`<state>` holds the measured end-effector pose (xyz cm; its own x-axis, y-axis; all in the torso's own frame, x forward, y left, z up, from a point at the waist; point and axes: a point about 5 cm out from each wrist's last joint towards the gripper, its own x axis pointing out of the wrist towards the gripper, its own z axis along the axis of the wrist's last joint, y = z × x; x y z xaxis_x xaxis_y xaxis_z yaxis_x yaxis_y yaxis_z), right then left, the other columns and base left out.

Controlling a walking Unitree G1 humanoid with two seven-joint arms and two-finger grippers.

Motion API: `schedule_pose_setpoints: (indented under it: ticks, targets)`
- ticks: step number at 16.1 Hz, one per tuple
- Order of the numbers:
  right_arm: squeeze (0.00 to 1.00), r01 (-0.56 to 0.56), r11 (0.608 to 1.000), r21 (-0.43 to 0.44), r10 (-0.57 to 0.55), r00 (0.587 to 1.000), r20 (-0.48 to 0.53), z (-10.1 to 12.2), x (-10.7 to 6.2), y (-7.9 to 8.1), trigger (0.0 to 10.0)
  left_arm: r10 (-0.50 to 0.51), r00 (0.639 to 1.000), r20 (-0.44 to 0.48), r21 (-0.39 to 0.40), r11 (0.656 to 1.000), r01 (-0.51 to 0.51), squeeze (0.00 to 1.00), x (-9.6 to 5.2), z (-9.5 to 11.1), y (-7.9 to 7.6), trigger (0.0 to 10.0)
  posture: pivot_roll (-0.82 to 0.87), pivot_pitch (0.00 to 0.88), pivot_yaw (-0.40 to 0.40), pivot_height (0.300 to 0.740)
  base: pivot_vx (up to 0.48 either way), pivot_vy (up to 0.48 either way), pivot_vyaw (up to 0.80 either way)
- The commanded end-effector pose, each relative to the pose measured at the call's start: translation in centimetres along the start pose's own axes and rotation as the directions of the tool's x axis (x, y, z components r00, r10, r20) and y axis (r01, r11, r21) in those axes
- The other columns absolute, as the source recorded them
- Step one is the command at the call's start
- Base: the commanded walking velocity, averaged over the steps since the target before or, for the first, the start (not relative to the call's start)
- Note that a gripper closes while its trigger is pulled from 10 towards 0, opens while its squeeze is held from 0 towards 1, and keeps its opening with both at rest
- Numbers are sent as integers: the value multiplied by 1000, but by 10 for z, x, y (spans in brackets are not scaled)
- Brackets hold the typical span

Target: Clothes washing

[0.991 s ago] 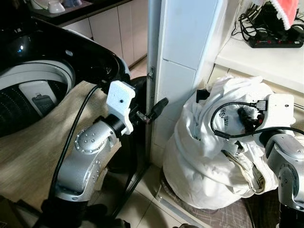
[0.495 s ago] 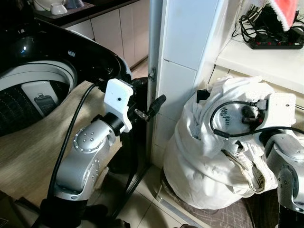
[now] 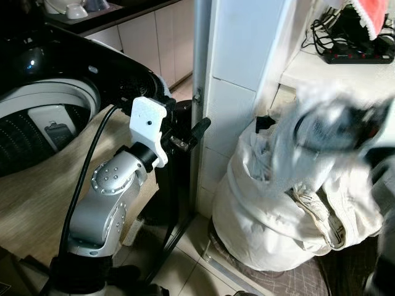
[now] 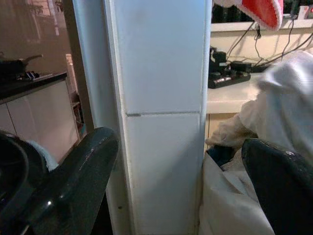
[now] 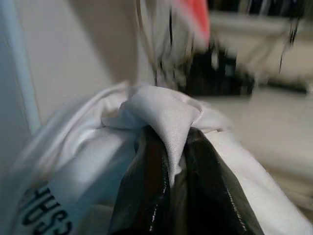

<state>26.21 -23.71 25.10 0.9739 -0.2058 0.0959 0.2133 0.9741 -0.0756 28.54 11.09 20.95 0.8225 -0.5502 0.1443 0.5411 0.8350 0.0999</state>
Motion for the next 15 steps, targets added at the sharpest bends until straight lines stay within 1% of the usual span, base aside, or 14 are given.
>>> schedule_pose_setpoints:
  ticks: [1,3,4,5,6,7,8,9,10,11,12,13,14,15]
  targets:
    - [0,-27,999,23,26,997,66,14,-2,0,0,9,1000,24,10,1000,-9,0,0,8,3,10000,-97,24,-9,740,0,0,0]
    - [0,-80,995,67,73,992,101,24,0,6,0,11,999,35,13,1000,-11,0,2,11,4,10000,-94,25,-13,740,0,0,0]
    - [0,-119,991,62,110,985,130,32,2,12,0,12,999,52,18,1000,-13,0,3,16,4,10000,-93,25,-14,740,0,0,0]
    - [0,-177,980,94,159,972,174,42,3,19,0,19,998,67,20,1000,-21,0,4,20,6,10000,-92,26,-17,740,0,0,0]
    - [0,-302,940,160,261,936,236,57,4,33,0,30,995,94,8,999,-31,0,7,27,7,10000,-92,24,-22,740,0,0,0]
    - [0,-378,902,208,319,909,268,63,4,40,0,36,991,128,-8,999,-35,0,9,34,8,10000,-92,24,-26,740,0,0,0]
    - [0,-458,845,276,381,878,290,64,5,48,0,19,983,185,-73,997,-6,0,13,45,7,10000,-92,21,-30,740,0,0,0]
    - [0,-487,811,323,411,868,277,60,7,52,0,-9,973,231,-117,992,37,1000,16,54,4,10000,-91,23,-36,740,0,0,0]
    - [0,-525,766,371,447,849,281,57,9,57,0,-47,964,260,-104,992,76,1000,18,60,-1,10000,-92,19,-38,740,0,0,0]
    - [0,-561,711,424,484,828,284,53,10,63,0,-87,956,280,-97,988,118,1000,19,65,-5,10000,-92,21,-40,740,0,0,0]
    - [0,-615,632,471,549,785,288,49,11,74,0,-169,939,301,-78,977,201,1000,21,71,-15,10000,-91,22,-42,740,0,0,0]
    - [0,-677,546,494,624,722,299,46,9,85,0,-236,926,295,-46,965,260,1000,23,72,-23,10000,-89,20,-47,740,0,0,0]
    - [0,-694,515,504,648,700,302,44,8,90,0,-267,922,281,-38,957,289,1000,23,70,-27,10000,-86,22,-52,740,0,0,0]
    - [0,-713,439,546,667,666,335,45,7,94,0,-283,927,247,-22,955,297,1000,23,64,-30,10000,-89,21,-55,740,0,0,0]
